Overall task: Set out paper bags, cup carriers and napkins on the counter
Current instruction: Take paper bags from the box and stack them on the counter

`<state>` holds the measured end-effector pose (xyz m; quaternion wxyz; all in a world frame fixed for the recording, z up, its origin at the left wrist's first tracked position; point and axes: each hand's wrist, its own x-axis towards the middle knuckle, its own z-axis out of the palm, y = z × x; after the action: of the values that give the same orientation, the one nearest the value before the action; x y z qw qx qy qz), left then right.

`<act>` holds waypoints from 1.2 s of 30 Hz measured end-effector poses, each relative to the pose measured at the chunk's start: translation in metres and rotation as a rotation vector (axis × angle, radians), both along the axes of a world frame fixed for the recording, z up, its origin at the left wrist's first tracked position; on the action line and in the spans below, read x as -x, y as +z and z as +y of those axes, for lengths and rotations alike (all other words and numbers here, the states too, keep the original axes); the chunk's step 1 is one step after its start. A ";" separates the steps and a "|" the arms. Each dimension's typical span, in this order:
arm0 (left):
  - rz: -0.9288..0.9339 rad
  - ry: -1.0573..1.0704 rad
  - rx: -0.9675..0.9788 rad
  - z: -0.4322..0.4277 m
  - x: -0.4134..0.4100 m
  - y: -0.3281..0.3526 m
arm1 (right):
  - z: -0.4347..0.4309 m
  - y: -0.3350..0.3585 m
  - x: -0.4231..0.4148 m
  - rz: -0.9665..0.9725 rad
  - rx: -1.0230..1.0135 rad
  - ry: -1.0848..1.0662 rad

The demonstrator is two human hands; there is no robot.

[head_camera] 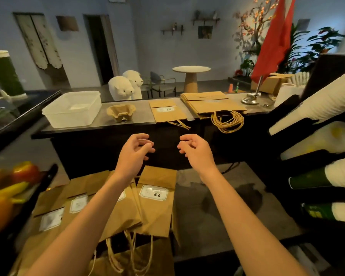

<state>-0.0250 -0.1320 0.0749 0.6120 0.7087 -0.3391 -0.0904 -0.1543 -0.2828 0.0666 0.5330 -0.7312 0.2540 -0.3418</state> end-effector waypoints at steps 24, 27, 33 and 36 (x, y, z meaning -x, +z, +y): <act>-0.042 0.521 -0.568 0.176 -0.037 -0.106 | 0.162 -0.069 -0.084 0.793 0.445 0.078; 0.002 0.533 -0.509 0.178 -0.038 -0.105 | 0.159 -0.068 -0.091 0.602 0.138 0.079; 0.208 0.568 -0.212 0.192 -0.055 -0.112 | 0.136 -0.052 -0.081 0.249 -0.856 0.237; 0.271 0.580 -0.181 0.195 -0.054 -0.109 | 0.133 -0.052 -0.078 0.284 -0.883 0.262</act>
<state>0.0291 0.0628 -0.0345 0.5863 0.8087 -0.0294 -0.0358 -0.0764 -0.1496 0.0149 0.7911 -0.5003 0.3506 -0.0281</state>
